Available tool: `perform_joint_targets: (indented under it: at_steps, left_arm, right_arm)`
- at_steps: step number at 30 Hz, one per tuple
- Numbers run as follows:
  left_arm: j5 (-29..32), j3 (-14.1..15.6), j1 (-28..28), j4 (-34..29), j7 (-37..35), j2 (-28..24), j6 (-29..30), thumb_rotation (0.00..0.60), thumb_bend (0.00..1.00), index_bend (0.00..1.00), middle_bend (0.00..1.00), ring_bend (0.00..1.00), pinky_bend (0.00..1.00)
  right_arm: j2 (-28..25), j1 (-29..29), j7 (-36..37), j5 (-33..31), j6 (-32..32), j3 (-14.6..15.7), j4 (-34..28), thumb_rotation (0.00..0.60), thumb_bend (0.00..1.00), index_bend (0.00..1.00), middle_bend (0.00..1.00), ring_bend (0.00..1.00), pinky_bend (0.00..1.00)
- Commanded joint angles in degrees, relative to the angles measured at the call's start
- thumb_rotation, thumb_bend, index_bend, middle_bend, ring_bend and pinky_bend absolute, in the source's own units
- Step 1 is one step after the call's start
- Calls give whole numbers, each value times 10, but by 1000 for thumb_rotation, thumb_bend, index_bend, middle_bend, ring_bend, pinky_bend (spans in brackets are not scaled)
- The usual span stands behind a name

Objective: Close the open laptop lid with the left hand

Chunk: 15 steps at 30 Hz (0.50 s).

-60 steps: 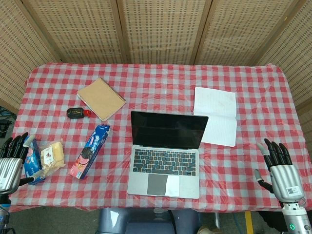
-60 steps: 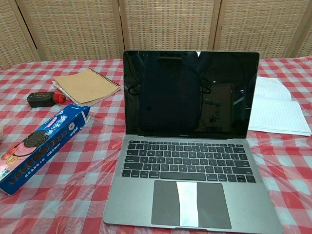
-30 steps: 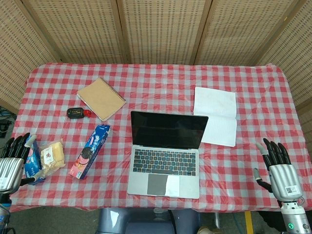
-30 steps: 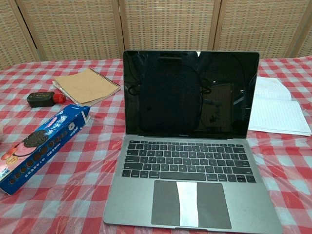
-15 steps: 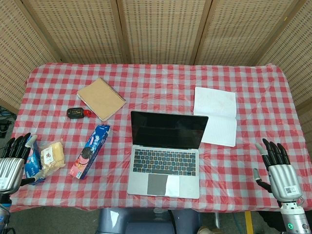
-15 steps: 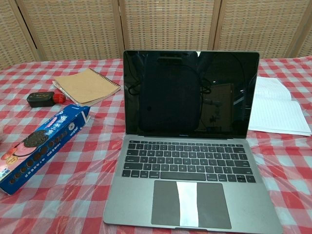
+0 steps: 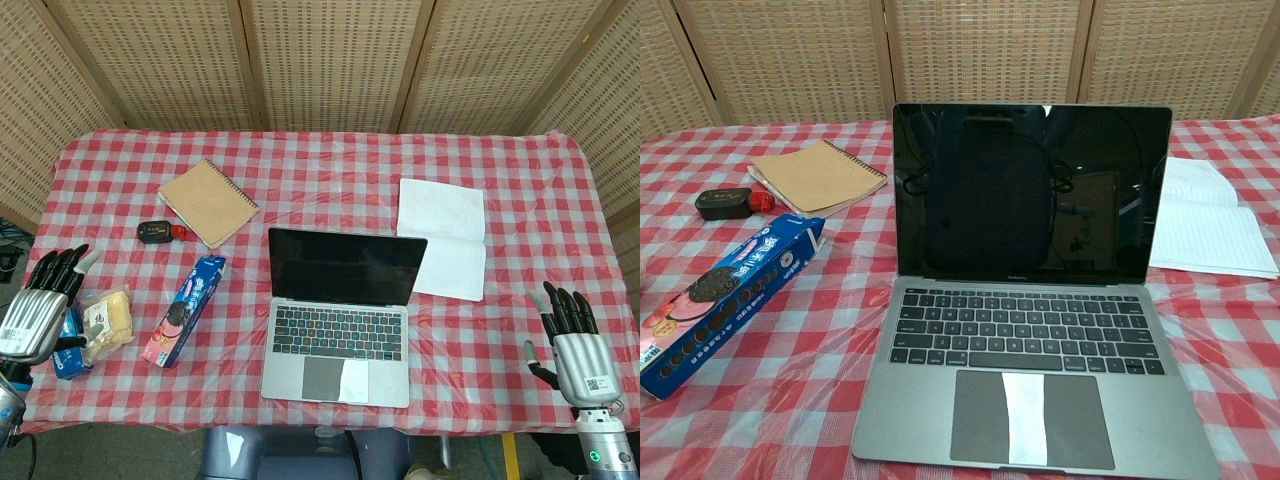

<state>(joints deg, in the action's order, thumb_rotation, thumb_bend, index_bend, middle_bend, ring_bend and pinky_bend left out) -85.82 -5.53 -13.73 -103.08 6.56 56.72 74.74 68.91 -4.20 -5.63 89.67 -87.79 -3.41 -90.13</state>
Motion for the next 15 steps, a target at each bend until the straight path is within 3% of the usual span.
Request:
perform_joint_targets:
  at_steps: [1,5,11,15]
  left_arm:
    - [25,-29,-45,-12,-9,-17,-51,600,545,0,0,0,0]
    - [48,-53,-87,-12,-5,-16,-96,600,799,0,0,0,0]
    - [85,-84,-159,-10,7,-10,-180,600,974,0,0,0,0]
    - [115,-101,-205,-5,13,-2,-229,600,1000,0,0,0,0]
  right_arm:
    - [4,-2,-3,-8,7,-2,4,600,688,0,0,0,0]
    - [8,-4,-7,-16,13,-5,10,600,688,0,0,0,0]
    - [9,-7,-6,-36,27,-10,14,600,686,0,0,0,0]
    - [9,-9,-5,-43,31,-13,17,600,673,0,0,0,0]
